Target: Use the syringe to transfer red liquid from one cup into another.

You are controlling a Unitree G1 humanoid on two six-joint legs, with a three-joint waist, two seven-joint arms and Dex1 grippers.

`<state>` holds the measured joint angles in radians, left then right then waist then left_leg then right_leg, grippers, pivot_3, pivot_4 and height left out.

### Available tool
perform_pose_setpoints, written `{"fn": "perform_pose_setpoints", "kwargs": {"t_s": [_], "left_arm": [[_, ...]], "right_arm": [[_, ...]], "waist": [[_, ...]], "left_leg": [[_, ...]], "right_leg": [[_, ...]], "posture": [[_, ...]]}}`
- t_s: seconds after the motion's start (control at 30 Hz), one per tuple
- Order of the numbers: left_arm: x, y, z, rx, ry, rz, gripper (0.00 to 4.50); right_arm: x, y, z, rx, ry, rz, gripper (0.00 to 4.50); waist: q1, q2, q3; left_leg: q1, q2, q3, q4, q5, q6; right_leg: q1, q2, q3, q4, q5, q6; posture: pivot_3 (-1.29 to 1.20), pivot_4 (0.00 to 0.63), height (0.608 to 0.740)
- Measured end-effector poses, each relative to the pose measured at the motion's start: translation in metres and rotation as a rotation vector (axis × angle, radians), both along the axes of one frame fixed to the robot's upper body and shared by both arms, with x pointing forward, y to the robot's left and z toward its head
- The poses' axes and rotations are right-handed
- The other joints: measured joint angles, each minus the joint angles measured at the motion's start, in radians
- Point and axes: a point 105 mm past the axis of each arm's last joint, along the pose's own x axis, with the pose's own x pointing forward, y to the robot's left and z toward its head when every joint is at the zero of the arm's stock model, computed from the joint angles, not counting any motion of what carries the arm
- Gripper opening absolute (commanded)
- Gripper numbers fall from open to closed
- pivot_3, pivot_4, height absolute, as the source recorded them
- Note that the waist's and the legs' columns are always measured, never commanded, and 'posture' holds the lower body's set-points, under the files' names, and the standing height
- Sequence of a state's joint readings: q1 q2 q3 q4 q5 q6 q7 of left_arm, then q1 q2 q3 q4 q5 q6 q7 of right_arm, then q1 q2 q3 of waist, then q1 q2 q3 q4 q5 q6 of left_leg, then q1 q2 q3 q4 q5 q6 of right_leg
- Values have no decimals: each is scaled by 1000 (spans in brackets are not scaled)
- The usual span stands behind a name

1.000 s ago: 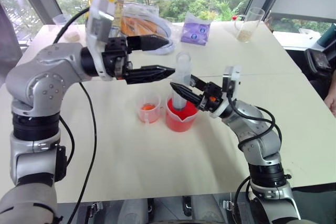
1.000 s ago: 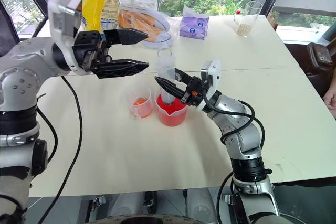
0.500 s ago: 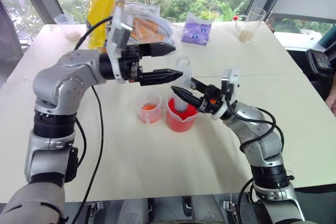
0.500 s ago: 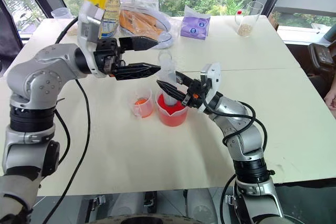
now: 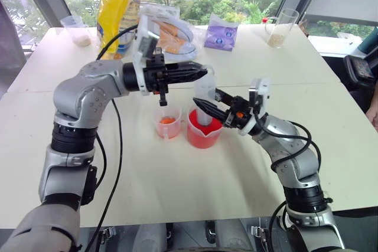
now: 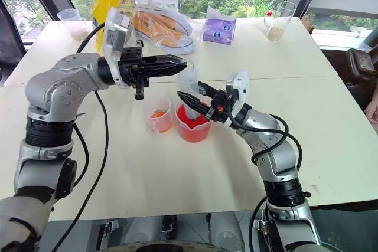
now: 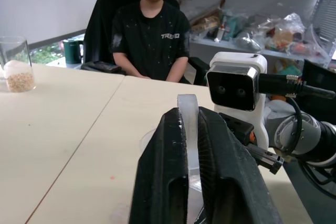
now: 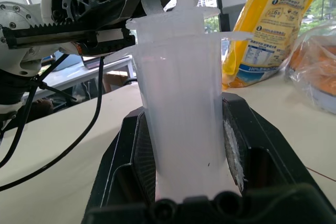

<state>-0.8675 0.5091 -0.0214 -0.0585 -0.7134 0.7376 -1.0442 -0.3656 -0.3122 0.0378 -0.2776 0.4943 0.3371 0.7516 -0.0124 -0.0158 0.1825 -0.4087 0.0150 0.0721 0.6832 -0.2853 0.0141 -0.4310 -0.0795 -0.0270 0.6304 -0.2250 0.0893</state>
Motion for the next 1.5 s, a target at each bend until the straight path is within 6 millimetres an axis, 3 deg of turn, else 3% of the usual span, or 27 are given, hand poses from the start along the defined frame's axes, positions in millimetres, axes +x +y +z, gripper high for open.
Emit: {"fn": "perform_pose_setpoints", "kwargs": {"t_s": [0.5, 1.5], "left_arm": [[-1, -6, 17, 3, -50, -24, 79], [3, -8, 22, -2, -73, -23, 79]], "right_arm": [[-3, -2, 9, 24, -24, 1, 1384], [-2, -6, 2, -1, 2, -2, 1384]], "waist": [[1, 0, 0], [0, 0, 0]], "left_leg": [[0, 0, 0, 0, 0, 0], [0, 0, 0, 0, 0, 0]], "right_leg": [[0, 0, 0, 0, 0, 0], [0, 0, 0, 0, 0, 0]], "posture": [[0, 150, 740], [0, 150, 740]]}}
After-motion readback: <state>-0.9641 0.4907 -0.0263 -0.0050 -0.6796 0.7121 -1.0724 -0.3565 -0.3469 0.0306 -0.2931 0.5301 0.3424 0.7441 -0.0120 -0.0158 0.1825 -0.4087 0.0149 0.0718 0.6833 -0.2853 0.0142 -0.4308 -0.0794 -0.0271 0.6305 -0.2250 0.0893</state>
